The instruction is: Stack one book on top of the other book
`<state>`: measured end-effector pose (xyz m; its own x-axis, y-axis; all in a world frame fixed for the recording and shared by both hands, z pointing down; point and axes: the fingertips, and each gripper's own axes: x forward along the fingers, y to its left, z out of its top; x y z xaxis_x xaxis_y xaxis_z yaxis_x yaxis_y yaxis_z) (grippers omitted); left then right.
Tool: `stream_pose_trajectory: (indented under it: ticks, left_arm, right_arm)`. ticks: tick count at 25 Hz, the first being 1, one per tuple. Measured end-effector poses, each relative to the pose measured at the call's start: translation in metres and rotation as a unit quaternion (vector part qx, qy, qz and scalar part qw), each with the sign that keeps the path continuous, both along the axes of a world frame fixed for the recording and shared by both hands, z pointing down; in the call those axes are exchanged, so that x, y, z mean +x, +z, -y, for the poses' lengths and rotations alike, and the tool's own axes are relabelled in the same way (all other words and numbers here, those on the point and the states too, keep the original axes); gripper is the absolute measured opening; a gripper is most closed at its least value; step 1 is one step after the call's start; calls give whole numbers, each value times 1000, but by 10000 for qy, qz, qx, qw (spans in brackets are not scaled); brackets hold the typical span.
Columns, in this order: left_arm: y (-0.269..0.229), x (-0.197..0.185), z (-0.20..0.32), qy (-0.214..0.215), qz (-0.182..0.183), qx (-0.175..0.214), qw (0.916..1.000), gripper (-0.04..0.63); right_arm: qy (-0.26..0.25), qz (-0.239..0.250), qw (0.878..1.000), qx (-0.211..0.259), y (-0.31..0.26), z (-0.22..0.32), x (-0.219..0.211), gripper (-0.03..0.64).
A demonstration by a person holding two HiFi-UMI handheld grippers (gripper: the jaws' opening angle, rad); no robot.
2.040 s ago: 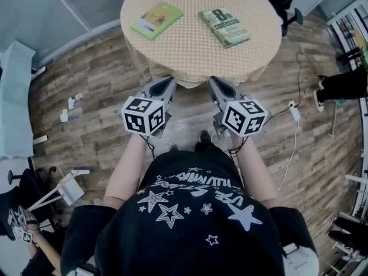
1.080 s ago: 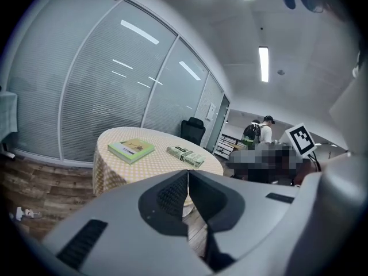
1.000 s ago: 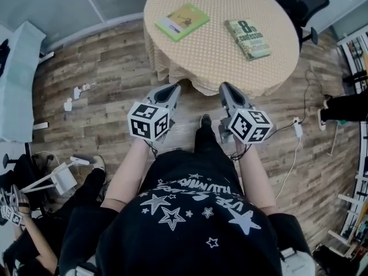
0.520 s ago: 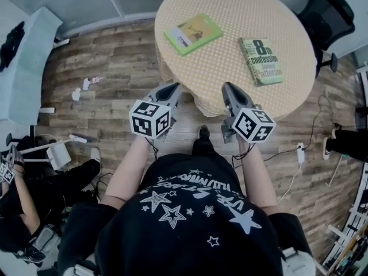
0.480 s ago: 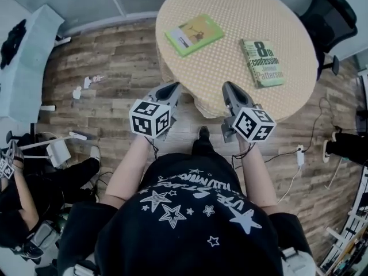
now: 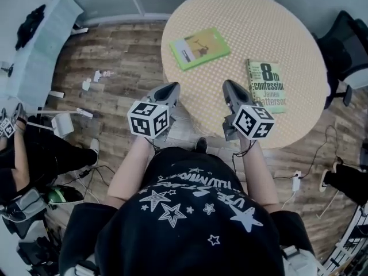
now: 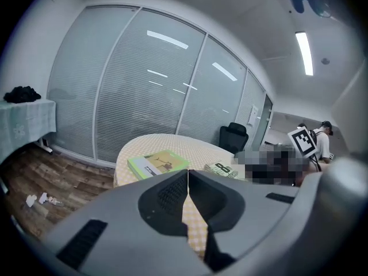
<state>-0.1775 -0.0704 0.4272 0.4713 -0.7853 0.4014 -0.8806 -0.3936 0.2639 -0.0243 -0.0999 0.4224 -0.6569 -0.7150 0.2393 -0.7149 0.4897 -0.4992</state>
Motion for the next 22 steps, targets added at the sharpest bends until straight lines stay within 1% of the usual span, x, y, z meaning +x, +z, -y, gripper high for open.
stream_pose_trajectory:
  ticks: [4,9,16,22]
  left_arm:
    - [-1,-1,15,-325,36,17,9995,11]
    - [5,-9,32,-516,267,-22,9983,11]
    - [24,-23,61,-575,346,-288,9973,11]
    - [52,-38,96,-454,295,-644,9965,11]
  right_arm:
    - [-293,-115,9995,44,2,20,1,38]
    - [-384,-101,9992,-98,12,39,3,38]
    - [-199,-286,9988,-342,29,66,1,38]
    - [32,-562,9967,-581,43,104,0,38]
